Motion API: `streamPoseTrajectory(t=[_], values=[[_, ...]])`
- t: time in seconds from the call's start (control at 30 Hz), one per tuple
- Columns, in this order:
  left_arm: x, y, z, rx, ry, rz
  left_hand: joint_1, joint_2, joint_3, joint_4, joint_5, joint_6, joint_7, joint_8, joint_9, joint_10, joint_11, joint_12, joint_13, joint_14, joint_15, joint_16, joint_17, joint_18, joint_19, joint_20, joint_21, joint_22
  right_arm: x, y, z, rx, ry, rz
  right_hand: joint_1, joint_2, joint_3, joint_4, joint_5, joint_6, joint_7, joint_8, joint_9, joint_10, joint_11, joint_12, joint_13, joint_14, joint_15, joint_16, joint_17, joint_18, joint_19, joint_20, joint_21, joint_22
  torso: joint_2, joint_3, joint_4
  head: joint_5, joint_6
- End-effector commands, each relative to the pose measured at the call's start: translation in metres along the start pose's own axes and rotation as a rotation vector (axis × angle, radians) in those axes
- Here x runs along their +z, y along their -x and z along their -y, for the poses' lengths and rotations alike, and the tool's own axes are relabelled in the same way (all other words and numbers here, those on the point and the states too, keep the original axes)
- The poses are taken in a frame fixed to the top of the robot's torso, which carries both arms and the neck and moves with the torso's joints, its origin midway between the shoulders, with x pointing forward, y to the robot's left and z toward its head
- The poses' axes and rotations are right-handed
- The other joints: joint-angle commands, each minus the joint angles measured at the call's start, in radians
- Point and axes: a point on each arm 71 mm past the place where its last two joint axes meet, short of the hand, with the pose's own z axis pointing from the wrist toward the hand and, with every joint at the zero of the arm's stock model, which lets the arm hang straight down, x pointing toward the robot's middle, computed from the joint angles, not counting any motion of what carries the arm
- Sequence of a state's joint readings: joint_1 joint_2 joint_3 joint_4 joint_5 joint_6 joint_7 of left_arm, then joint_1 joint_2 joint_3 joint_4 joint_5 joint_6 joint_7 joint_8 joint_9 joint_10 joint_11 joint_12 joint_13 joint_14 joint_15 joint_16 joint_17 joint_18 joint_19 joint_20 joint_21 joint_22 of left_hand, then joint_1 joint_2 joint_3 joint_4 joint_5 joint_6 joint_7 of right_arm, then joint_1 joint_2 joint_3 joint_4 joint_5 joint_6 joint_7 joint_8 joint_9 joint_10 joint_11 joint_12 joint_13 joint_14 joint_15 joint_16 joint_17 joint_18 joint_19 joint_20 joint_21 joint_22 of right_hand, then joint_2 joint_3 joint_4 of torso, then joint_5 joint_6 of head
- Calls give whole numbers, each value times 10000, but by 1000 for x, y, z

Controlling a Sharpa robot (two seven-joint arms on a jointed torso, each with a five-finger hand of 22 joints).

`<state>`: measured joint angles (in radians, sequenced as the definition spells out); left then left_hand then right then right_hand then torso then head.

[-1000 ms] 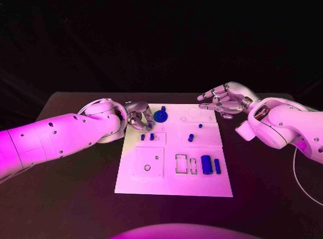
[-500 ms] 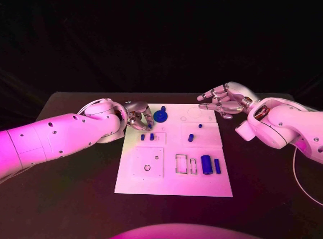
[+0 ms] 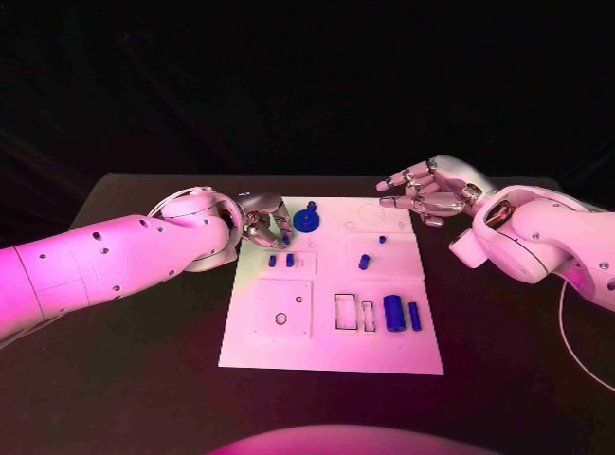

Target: Assemble the parts on the task board

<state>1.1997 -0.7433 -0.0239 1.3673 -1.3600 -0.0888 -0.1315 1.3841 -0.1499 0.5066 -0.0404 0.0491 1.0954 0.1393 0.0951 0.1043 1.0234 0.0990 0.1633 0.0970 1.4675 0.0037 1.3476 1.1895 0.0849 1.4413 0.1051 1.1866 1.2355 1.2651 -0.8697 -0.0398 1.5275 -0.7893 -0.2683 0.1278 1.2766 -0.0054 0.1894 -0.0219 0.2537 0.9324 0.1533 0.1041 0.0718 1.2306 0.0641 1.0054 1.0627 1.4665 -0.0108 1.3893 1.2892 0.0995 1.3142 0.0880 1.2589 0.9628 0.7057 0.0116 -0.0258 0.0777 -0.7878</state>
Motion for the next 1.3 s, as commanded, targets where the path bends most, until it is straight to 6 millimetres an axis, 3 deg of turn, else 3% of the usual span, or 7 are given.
streamPoseTrajectory(t=[0.03, 0.37, 0.5, 0.8, 1.1, 1.23, 1.3], values=[[0, -1, 1, -3, -63, -159, 10, 69, 25, -56, 60, 4, 46, -15, -17, -94, -3, 36, -14, 293, 36, 52, 3, 54, -76, 11, -70, -17, 0, -1, 0, 28, 35, -52, -73, 59, 28, 27, 35, 49, 38, 40, -12, -16, 0, 32, 10, 458, -48, -53, 12, 131, -25, -3, -45, 7, 2, 2, -7, 6, -1], [0, -1, 1, -48, -17, -140, -36, 10, -6, -71, 58, -243, 106, -202, -115, -210, 38, 79, -41, 266, 68, 20, -78, 66, -104, 31, -171, -86, 0, 0, 1, 32, 7, -26, -73, 59, 28, 27, 35, 49, 38, 40, -12, -16, 0, 32, 10, 458, -48, -53, 12, 131, -25, -3, -45, 7, -1, 0, -2, -2, 9], [0, 0, 0, -70, 51, -3, -133, -91, -108, -40, 58, -649, 232, -341, -243, -371, 107, 128, -66, 200, 110, -106, -302, 108, -186, 74, -426, -285, 0, 0, 1, 33, 6, -24, -73, 59, 28, 27, 35, 49, 38, 40, -12, -16, 0, 32, 10, 458, -48, -53, 12, 131, -25, -3, -45, 7, -4, -2, -5, -4, 4], [-1, 2, -2, -95, 112, 176, -173, -199, -347, -14, 57, -1191, 129, -326, -365, -668, 110, 276, -88, 143, 124, -231, -535, 194, -300, 90, -846, -612, -1, 1, 1, 28, -11, -3, -67, 59, 36, 23, 36, 50, 37, 42, -12, -20, -2, 29, 3, 457, -49, -62, 1, 131, -23, -4, -47, 5, -1, -4, 1, -16, 19], [-5, 4, -10, -137, 263, 210, -156, -194, -433, -3, 59, -1245, 73, -299, -362, -748, 111, 356, -86, 115, 124, -297, -650, 221, -341, 92, -1004, -735, -1, 2, 2, -9, -66, 32, -67, 59, 36, 23, 36, 50, 37, 42, -12, -20, -2, 29, 3, 457, -49, -62, 1, 131, -23, -4, -47, 5, -4, -6, 4, -39, 32], [-11, 11, -18, -293, 257, 526, -42, -76, -418, -19, 62, -946, 142, -130, -295, -651, 74, 568, -51, 109, 95, -316, -693, 234, -342, 72, -1088, -792, -2, 7, 6, -135, -234, 251, -54, 50, 42, 11, 38, 49, 35, 43, -13, -72, -4, -48, -70, 453, -50, -80, -23, 137, -34, -5, -65, -28, -17, -17, 27, -69, 37], [-16, 17, -22, -527, 243, 751, 64, 5, -322, -57, 63, -813, 142, -58, -272, -511, 47, 702, -28, 121, 71, -293, -661, 225, -313, 52, -1055, -760, -3, 9, 8, -184, -309, 351, -51, 46, 44, 8, 38, 51, 34, 45, -13, -90, -5, -76, -95, 452, -50, -82, -26, 138, -36, -5, -68, -31, -11, -11, 21, -22, 45]])
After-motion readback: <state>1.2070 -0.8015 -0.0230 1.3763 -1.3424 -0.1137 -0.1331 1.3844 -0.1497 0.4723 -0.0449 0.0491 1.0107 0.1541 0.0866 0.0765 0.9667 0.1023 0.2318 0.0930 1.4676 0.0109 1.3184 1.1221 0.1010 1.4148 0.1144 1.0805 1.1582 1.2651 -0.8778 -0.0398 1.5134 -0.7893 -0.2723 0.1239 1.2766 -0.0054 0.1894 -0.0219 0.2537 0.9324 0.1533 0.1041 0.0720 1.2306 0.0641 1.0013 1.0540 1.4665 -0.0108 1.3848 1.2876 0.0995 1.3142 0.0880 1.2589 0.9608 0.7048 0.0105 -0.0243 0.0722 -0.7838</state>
